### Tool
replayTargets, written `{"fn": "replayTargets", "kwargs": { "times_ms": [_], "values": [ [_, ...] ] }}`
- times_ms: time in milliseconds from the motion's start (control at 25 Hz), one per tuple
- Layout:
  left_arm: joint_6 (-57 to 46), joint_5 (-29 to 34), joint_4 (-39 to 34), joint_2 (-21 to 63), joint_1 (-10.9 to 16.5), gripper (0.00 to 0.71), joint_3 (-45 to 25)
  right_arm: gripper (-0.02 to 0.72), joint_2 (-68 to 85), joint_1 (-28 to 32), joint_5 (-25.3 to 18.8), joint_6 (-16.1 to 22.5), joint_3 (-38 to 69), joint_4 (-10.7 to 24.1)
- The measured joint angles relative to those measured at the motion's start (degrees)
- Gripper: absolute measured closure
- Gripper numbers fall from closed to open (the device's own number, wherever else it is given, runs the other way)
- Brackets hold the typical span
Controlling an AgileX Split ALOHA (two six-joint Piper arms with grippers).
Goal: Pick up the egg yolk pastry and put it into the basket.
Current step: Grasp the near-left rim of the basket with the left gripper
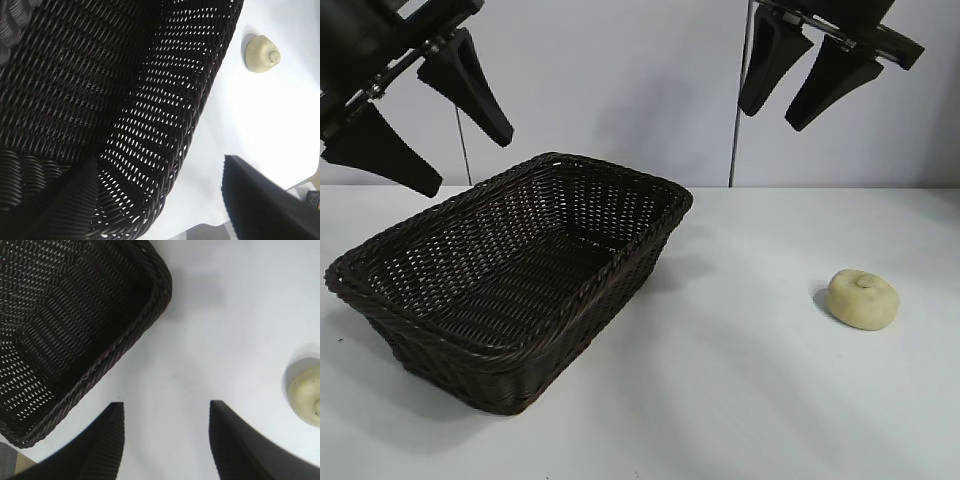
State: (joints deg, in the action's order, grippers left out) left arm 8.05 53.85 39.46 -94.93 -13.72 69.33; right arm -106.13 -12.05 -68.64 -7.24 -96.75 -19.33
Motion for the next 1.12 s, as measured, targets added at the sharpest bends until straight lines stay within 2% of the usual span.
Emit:
{"fn": "replayTargets", "kwargs": {
  "times_ms": [1120],
  "values": [
    [0.0, -0.3, 0.0, 0.0, 0.0, 0.203, 0.0, 0.323, 0.0, 0.0, 1.1, 0.1, 0.0, -0.2]
  ]
}}
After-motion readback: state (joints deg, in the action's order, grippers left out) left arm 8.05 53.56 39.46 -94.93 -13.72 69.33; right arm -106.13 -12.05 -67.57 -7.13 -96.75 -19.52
